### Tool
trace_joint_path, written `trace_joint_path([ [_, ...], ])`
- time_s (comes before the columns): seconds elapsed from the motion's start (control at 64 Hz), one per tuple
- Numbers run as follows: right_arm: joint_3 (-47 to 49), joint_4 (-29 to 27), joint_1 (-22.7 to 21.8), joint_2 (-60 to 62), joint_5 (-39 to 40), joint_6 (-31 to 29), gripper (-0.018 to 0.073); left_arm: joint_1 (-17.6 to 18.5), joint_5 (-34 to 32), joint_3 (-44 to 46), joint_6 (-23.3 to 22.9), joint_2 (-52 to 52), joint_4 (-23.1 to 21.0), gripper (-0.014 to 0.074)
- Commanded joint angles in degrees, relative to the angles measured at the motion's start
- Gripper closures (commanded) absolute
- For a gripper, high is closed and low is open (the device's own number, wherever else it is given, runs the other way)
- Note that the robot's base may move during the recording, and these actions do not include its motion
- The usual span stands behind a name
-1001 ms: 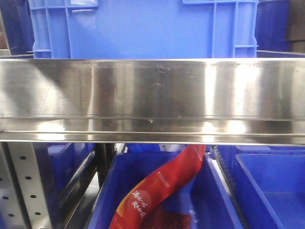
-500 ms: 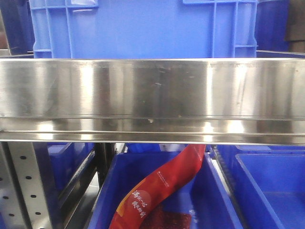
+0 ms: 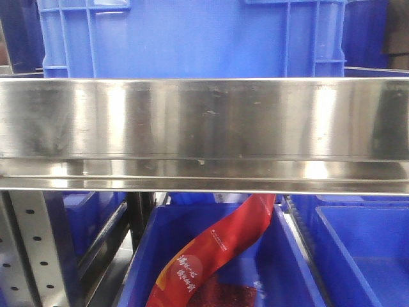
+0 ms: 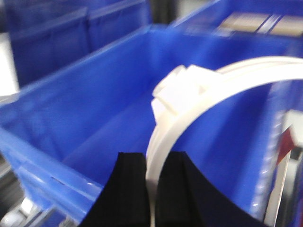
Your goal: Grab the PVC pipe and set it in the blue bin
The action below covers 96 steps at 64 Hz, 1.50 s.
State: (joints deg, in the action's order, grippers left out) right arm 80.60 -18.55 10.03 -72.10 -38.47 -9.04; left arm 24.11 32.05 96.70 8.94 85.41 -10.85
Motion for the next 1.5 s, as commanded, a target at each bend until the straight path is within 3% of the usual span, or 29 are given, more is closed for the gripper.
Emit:
trace_joint_path([
  [0.0,5.0,0.1,0.3,-4.4,-4.9,-0.5,0.0712,0.4,3.8,5.1,-0.5,3.5,-2.0,0.0707],
  [0.344,13.3,-0.3,0.3,-12.7,-6.1,-0.5,0.0710,0.4,3.1,7.1,-0.5,8.1,-2.0,0.0707],
  [0.422,13.5,-0.3,0.4,-12.8,-6.0,-0.5,0.0673,0.4,2.9,7.1,-0.5,8.1,-2.0,0.0706],
  [0.485,13.5,-0.4,0.4,-12.8,-5.9,-0.5,0.0586,0.4,3.3,7.1,-0.5,8.1,-2.0,0.0689],
  [0.657,13.5,-2.7,0.4,-12.8,-5.9,-0.5,0.0263,0.4,3.6,7.1,-0.5,8.1,-2.0,0.0474],
  [0.766,13.5,-2.8,0.4,-12.8,-6.5,-0.5,0.0195,0.4,3.7,7.1,-0.5,8.1,-2.9,0.0333],
  [0.86,13.5,-2.8,0.4,-12.8,-7.4,-0.5,0.0200,0.4,4.5,7.1,-0.5,8.1,-3.4,0.0270],
  [0.969,13.5,-2.8,0.4,-12.8,-8.3,-0.5,0.0202,0.4,5.8,7.1,-0.5,8.1,-3.4,0.0259],
  [1.079,14.9,-2.8,0.4,-12.7,-9.7,-0.5,0.0274,0.4,6.8,7.1,-0.5,7.3,-3.4,0.0262],
  [1.141,16.7,-2.8,0.4,-12.6,-11.6,-0.5,0.0365,0.4,7.6,7.1,-0.6,6.2,-3.6,0.0310],
  [1.329,18.6,-2.6,0.4,-12.2,-14.3,-0.5,0.0732,0.4,10.3,7.1,-1.4,4.1,-2.4,0.0706],
  [1.485,17.3,-2.1,0.4,-11.1,-8.9,-0.5,0.0727,0.2,10.2,7.1,-3.8,3.3,-1.8,0.0707],
])
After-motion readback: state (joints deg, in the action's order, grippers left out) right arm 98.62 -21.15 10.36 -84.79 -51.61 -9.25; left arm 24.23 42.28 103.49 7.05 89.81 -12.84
